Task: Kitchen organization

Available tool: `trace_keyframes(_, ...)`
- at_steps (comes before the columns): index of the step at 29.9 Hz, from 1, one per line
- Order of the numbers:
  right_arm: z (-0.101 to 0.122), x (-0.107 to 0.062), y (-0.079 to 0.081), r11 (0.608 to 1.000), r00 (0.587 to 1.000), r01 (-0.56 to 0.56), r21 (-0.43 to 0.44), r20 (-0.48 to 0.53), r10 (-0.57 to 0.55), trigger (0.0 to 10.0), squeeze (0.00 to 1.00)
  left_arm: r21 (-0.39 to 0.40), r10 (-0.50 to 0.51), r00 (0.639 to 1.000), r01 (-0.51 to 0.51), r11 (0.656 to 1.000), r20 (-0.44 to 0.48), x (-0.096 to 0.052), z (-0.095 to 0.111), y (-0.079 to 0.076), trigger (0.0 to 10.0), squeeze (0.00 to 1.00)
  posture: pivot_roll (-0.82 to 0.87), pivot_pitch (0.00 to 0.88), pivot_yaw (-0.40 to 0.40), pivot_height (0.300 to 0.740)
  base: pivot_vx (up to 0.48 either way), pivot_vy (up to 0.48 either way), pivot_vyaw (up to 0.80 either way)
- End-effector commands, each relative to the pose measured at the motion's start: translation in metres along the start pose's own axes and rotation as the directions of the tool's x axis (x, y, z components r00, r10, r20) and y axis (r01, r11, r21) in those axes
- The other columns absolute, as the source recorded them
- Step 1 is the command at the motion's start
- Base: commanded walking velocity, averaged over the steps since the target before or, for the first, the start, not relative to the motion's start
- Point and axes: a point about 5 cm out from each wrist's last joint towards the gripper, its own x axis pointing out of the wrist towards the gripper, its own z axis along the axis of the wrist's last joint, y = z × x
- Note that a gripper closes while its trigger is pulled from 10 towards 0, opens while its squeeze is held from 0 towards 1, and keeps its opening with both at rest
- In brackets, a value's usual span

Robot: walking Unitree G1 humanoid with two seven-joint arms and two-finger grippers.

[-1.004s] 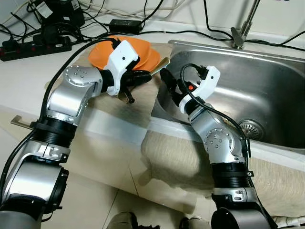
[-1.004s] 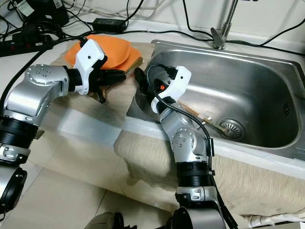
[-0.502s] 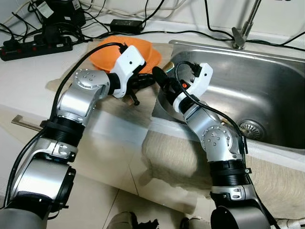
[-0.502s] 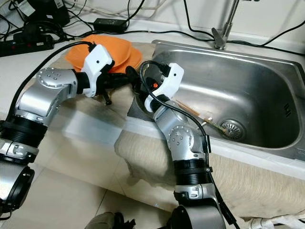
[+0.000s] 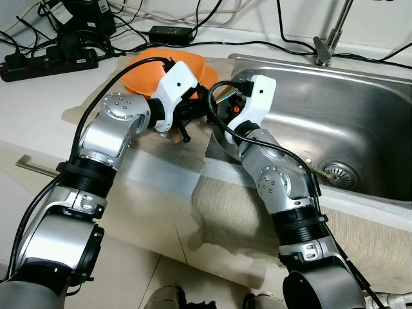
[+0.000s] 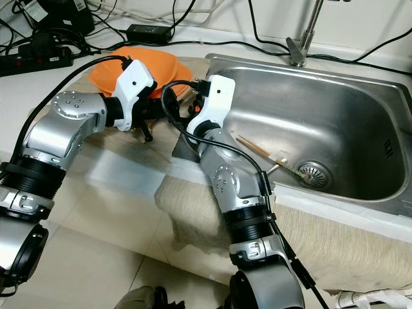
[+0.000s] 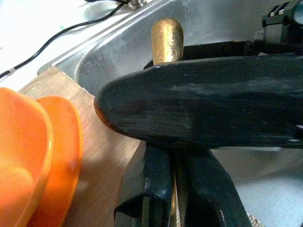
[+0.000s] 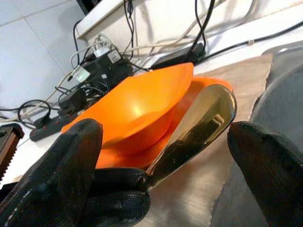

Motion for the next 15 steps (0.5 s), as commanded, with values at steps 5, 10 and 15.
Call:
trace_keyframes(5, 0.000, 0.010, 0.012, 0.999, 0.998, 0.041, 0.008, 0.036, -0.041, 10.0, 0.00, 0.033, -0.014, 1.000, 0.013, 0.999, 0.024, -0.004, 0.009, -0.001, 0.0, 0.00, 0.04, 0.033, 0.068, 0.740, 0.000, 0.000, 0.00)
trace_keyframes(10, -0.007, 0.011, 0.007, 0.991, 0.996, 0.084, 0.108, 0.003, -0.085, 10.0, 0.00, 0.037, -0.018, 1.000, 0.018, 0.999, 0.015, -0.006, 0.007, -0.001, 0.0, 0.00, 0.04, 0.028, 0.070, 0.740, 0.000, 0.000, 0.00)
trace_keyframes(15, -0.011, 0.011, 0.007, 0.988, 0.995, 0.097, 0.124, -0.004, -0.098, 10.0, 0.00, 0.045, -0.029, 0.999, 0.028, 0.999, 0.018, -0.006, 0.009, -0.003, 0.0, 0.00, 0.04, 0.025, 0.072, 0.740, 0.000, 0.000, 0.00)
